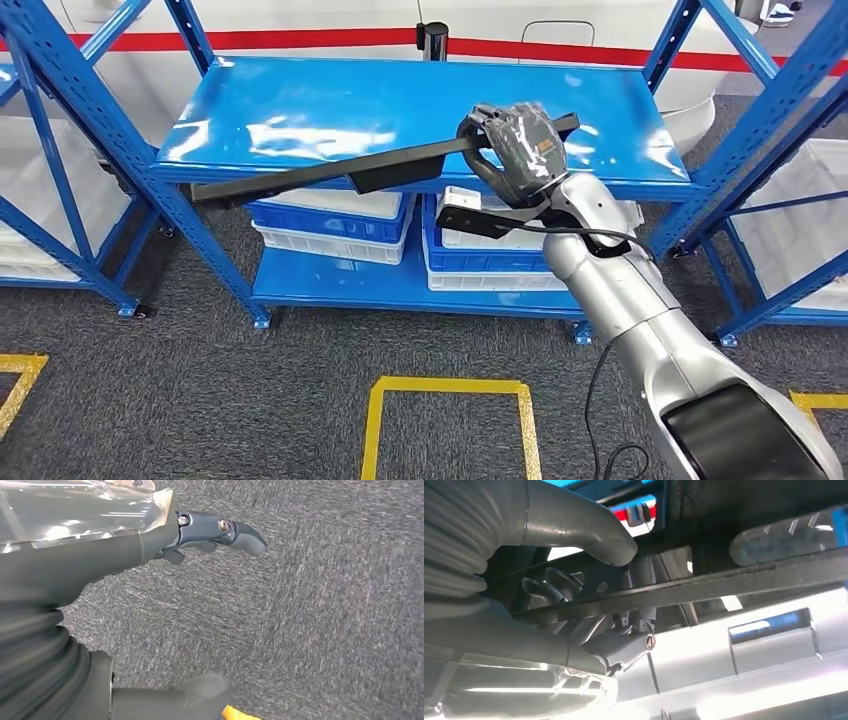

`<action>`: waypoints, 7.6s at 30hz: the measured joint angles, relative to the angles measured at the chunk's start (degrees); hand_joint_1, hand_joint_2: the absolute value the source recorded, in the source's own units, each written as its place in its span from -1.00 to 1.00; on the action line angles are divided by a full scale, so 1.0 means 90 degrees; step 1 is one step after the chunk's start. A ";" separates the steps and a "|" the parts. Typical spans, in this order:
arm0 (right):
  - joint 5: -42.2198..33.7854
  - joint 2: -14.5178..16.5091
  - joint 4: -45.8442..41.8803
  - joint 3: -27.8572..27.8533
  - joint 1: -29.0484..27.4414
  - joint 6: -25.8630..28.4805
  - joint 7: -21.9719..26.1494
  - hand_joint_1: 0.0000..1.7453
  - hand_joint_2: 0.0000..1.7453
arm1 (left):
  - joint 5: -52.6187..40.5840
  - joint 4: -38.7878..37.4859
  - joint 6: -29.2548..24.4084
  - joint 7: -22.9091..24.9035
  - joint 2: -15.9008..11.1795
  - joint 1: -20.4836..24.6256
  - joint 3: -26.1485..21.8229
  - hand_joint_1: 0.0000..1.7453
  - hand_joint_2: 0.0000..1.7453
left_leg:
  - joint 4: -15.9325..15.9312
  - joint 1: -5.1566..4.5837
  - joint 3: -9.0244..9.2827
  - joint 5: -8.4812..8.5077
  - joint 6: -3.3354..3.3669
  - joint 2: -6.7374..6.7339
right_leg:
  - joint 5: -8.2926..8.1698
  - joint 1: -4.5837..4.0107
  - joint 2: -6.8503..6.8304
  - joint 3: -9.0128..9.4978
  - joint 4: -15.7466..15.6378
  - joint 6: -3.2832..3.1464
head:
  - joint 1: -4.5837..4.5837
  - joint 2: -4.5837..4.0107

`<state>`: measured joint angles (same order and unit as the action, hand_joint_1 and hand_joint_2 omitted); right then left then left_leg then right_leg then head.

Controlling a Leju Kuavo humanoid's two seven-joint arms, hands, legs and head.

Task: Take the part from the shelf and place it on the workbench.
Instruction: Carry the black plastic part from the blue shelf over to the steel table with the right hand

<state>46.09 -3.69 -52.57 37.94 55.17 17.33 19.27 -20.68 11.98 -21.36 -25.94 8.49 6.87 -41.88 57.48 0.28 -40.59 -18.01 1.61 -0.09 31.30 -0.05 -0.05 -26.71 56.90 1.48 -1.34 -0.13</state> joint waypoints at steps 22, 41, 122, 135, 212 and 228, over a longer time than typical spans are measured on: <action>0.0013 -0.0225 -0.0168 -0.0036 -0.0126 -0.0075 -0.0080 1.00 1.00 | -0.0056 0.0001 0.0001 -0.0042 -0.0004 0.0003 0.0005 -1.00 1.00 | 0.0017 -0.0004 0.0640 -0.0683 0.0226 -0.0006 | -0.0022 0.0088 -0.0027 -0.1561 0.1382 -0.0018 | -0.0003 0.0000; 0.0110 -0.0123 0.0019 -0.0057 -0.0058 0.0023 -0.0087 1.00 1.00 | -0.0069 0.0010 0.0095 0.0027 -0.0016 0.0123 0.0011 -1.00 1.00 | 0.1824 0.0049 -0.0078 -0.1237 -0.0185 0.0025 | -0.0650 0.0092 -0.0027 -0.0656 -0.0003 -0.0180 | -0.0043 0.0000; 0.0254 0.0232 0.0033 -0.0664 0.0147 -0.0119 -0.0211 1.00 1.00 | 0.0039 0.0066 0.0018 -0.0267 -0.0021 0.0101 0.0017 -1.00 1.00 | 0.0327 0.0100 0.0155 -0.0541 -0.0095 -0.0063 | -0.0167 0.0005 -0.0145 -0.0616 0.0246 -0.0011 | 0.0050 -0.0001; 0.0359 0.0288 0.0211 -0.0706 0.0159 -0.0092 -0.0245 1.00 1.00 | 0.0028 0.0066 0.0001 -0.0259 -0.0032 0.0061 0.0019 -1.00 1.00 | 0.0714 0.0177 0.0455 -0.1057 -0.0250 0.0345 | -0.0609 0.0052 0.0454 -0.0827 0.0209 -0.0226 | 0.0037 -0.0001; 0.0886 -0.1221 0.0637 -0.2072 -0.0148 0.0497 -0.0639 1.00 1.00 | -0.0302 0.0121 -0.0124 0.0271 0.0114 0.0346 0.0271 -1.00 1.00 | -0.0054 0.0124 0.0947 -0.0944 0.0070 -0.0506 | -0.0829 0.0291 -0.0217 -0.1415 0.0664 0.0406 | 0.0199 0.0000; 0.0976 -0.1018 0.0355 -0.2127 -0.0321 0.0415 -0.0223 1.00 1.00 | -0.0245 0.0118 -0.0210 0.0389 0.0040 0.0345 0.0324 -1.00 1.00 | 0.0691 -0.0019 0.0543 -0.1205 0.0258 0.0366 | -0.0985 0.0040 0.0754 -0.1215 0.0194 -0.0087 | 0.0099 0.0000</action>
<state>54.87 -12.85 -49.37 18.80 52.29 21.07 17.27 -22.89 13.04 -23.25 -22.44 8.84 9.97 -38.97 63.69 0.11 -35.70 -28.86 3.93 3.20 22.44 0.31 6.74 -37.65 58.65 0.70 -0.45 -0.13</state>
